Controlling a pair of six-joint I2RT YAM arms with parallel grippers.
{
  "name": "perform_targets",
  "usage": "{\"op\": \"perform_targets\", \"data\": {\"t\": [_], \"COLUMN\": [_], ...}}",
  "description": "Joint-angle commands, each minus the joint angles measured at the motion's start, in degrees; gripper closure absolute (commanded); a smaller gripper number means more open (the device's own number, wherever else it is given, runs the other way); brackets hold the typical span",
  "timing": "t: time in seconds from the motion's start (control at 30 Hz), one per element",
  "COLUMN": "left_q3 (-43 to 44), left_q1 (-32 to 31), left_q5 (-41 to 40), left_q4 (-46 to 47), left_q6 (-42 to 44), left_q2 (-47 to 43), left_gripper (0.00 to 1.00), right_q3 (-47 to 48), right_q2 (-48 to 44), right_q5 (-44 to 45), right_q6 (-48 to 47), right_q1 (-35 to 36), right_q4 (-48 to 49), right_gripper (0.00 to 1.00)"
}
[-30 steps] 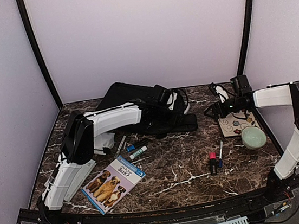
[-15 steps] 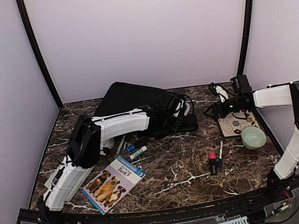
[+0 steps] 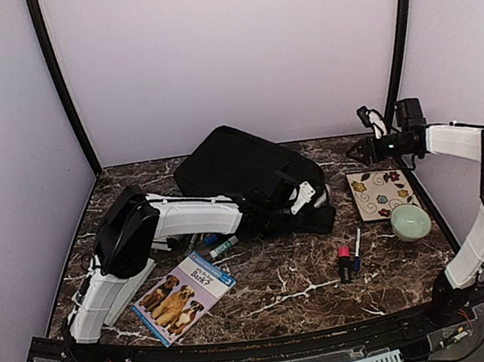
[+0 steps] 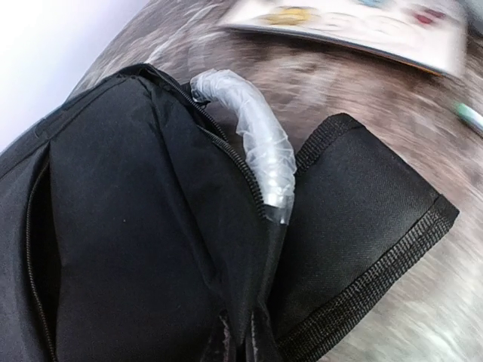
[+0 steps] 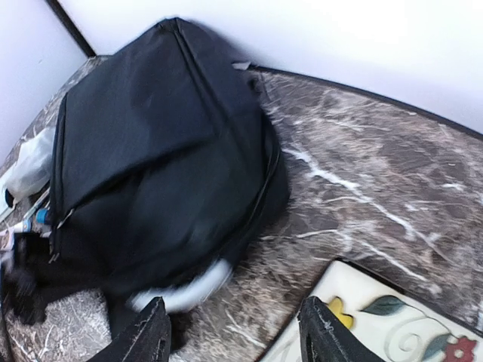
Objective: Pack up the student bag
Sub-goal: Place the student bag at the center of the board.
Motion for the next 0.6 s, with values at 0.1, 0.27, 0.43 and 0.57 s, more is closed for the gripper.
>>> {"op": "perform_targets", "data": {"t": [0.1, 0.27, 0.43, 0.57], "left_q3": [-24.1, -32.2, -39.6, -44.1], "left_q1": [-5.8, -5.8, -5.6, -4.3], "left_q5": [21.7, 22.4, 14.1, 11.1], "left_q4": [13.0, 8.6, 7.0, 7.2], "left_q6": [17.1, 18.0, 20.5, 21.3], "left_q2": [-20.1, -27.8, -32.8, -35.1], "left_gripper": [1.00, 1.00, 1.00, 1.00], "right_q3": [-1.6, -1.4, -1.5, -1.2], "right_q2": [-4.2, -3.7, -3.1, -2.7], "right_q5": [-5.1, -5.2, -5.5, -5.0], "right_q6": [0.8, 0.5, 0.7, -1.1], "right_q1": [-1.8, -1.7, -1.0, 0.3], "right_q4": [-0.4, -0.8, -0.2, -1.6], "right_gripper": [0.42, 0.44, 0.44, 0.46]}}
